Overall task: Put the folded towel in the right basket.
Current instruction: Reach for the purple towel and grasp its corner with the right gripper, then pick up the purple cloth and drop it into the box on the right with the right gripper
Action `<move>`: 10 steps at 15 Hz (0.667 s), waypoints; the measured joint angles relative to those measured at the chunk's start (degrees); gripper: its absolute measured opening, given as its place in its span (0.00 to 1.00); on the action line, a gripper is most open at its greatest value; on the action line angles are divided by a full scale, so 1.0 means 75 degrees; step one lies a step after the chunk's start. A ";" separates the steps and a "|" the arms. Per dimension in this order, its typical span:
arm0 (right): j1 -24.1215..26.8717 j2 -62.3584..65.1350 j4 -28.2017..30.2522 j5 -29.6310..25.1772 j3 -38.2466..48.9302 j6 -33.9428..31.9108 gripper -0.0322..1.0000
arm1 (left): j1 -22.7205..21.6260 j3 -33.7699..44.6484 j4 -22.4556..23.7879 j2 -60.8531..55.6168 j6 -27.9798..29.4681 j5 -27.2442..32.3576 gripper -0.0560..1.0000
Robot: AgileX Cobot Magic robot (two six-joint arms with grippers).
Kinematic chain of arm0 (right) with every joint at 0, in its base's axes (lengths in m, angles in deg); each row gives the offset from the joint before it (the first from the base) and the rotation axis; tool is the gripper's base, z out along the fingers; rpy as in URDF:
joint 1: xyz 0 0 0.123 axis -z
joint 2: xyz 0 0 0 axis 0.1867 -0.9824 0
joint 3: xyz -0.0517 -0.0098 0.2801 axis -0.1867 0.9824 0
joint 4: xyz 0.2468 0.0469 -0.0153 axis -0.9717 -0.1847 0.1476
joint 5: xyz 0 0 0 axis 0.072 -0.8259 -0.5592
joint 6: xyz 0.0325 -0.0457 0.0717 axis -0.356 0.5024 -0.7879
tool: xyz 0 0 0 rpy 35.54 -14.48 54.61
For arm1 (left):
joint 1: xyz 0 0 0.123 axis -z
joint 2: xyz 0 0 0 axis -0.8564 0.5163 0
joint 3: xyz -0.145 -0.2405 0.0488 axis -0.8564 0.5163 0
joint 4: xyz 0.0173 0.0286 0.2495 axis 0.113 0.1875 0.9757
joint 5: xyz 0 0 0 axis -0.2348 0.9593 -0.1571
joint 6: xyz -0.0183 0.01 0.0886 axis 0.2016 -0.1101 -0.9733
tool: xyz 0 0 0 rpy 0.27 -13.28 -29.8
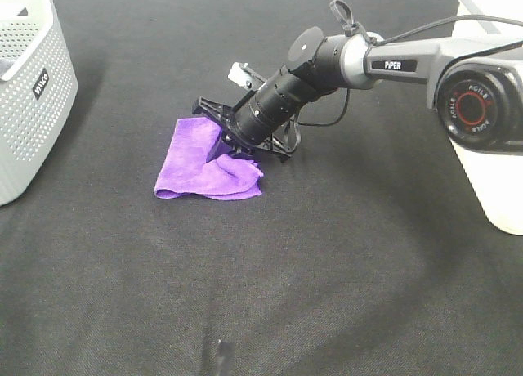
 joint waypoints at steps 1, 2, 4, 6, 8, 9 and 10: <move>0.0000 0.0153 0.0237 -0.0153 0.0046 0.0145 0.13 | 0.0000 0.0000 0.0000 0.0000 0.0000 0.0000 0.99; 0.0008 0.0420 0.0504 -0.0542 0.0130 0.0237 0.13 | 0.0000 0.0000 0.0000 0.0000 0.0000 0.0000 0.99; 0.0443 0.1711 0.0756 -0.1329 0.0153 0.0435 0.13 | 0.0000 0.0000 0.0000 0.0000 0.0000 0.0000 0.99; 0.1444 0.2995 0.0840 -0.1872 0.0153 0.0695 0.13 | 0.0000 0.0000 0.0000 0.0000 0.0000 0.0000 0.99; 0.2047 0.3568 0.1001 -0.2101 0.0153 0.0810 0.13 | 0.0000 0.0000 0.0000 0.0000 0.0000 0.0000 0.99; 0.2727 0.4156 0.1314 -0.2185 0.0153 0.0848 0.13 | 0.0000 0.0000 0.0000 0.0000 0.0000 0.0000 0.99; 0.3354 0.4629 0.1681 -0.2246 0.0153 0.0871 0.13 | 0.0000 0.0000 0.0000 0.0000 0.0000 0.0000 0.99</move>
